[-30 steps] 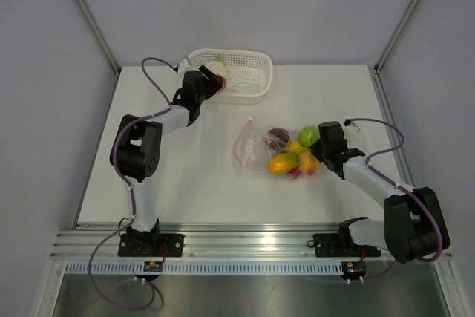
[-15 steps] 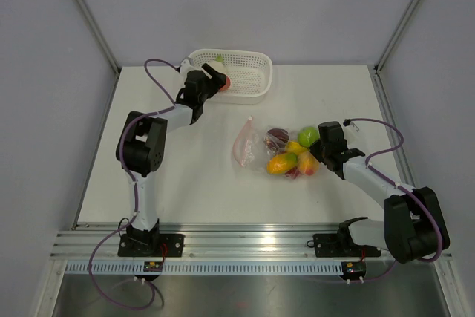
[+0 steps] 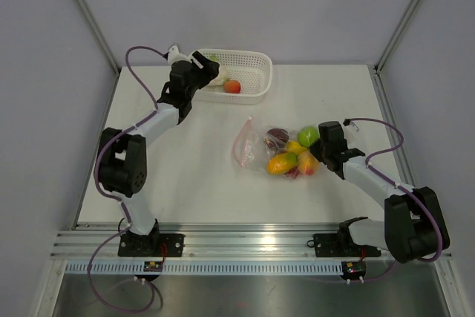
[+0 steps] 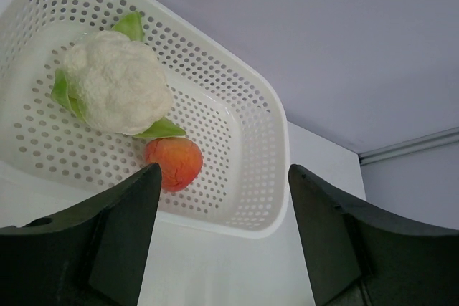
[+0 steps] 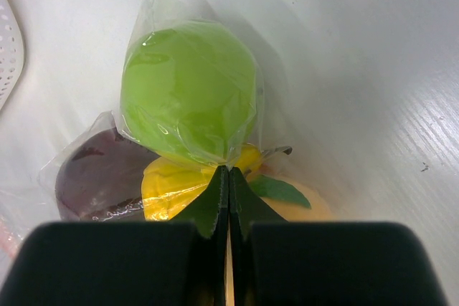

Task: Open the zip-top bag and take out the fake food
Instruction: Place the fake fruit in the bin, then pick up the fake fruit from the zipper food storage bag.

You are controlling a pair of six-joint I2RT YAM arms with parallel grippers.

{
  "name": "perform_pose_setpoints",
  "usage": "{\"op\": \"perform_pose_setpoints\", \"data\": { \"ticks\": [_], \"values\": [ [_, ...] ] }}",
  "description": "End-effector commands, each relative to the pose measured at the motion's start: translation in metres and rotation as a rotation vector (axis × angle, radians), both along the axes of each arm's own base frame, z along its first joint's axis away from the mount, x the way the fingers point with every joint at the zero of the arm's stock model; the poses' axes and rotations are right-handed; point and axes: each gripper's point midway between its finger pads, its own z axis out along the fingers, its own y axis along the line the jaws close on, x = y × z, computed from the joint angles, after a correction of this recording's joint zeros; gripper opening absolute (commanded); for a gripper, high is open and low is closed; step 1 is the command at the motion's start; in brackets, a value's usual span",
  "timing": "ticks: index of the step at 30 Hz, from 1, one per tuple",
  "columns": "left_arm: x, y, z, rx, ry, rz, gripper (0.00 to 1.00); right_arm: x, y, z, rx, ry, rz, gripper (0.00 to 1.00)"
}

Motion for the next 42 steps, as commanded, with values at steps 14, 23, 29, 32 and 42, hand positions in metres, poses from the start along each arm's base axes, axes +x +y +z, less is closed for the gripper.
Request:
{"op": "perform_pose_setpoints", "data": {
  "ticks": [14,23,29,32,42],
  "values": [
    [-0.125,-0.033,0.009,-0.165,0.036,-0.196,0.56,0.005,0.002,0.007,0.008,-0.033,0.014,0.0],
    [-0.202,-0.08,-0.014,-0.192,0.086,-0.408,0.48,0.005,0.004,0.007,0.015,-0.031,0.02,0.0],
    [-0.225,-0.081,-0.032,-0.18,0.096,-0.44,0.47,0.004,0.004,0.008,0.021,-0.034,0.02,0.0],
    [-0.23,-0.078,-0.036,-0.162,0.084,-0.443,0.47,0.004,0.003,0.01,0.015,-0.038,0.017,0.0],
    [-0.237,-0.105,-0.079,-0.157,0.157,-0.595,0.34,0.005,0.005,0.01,0.018,-0.036,0.026,0.0]
  ]
}}
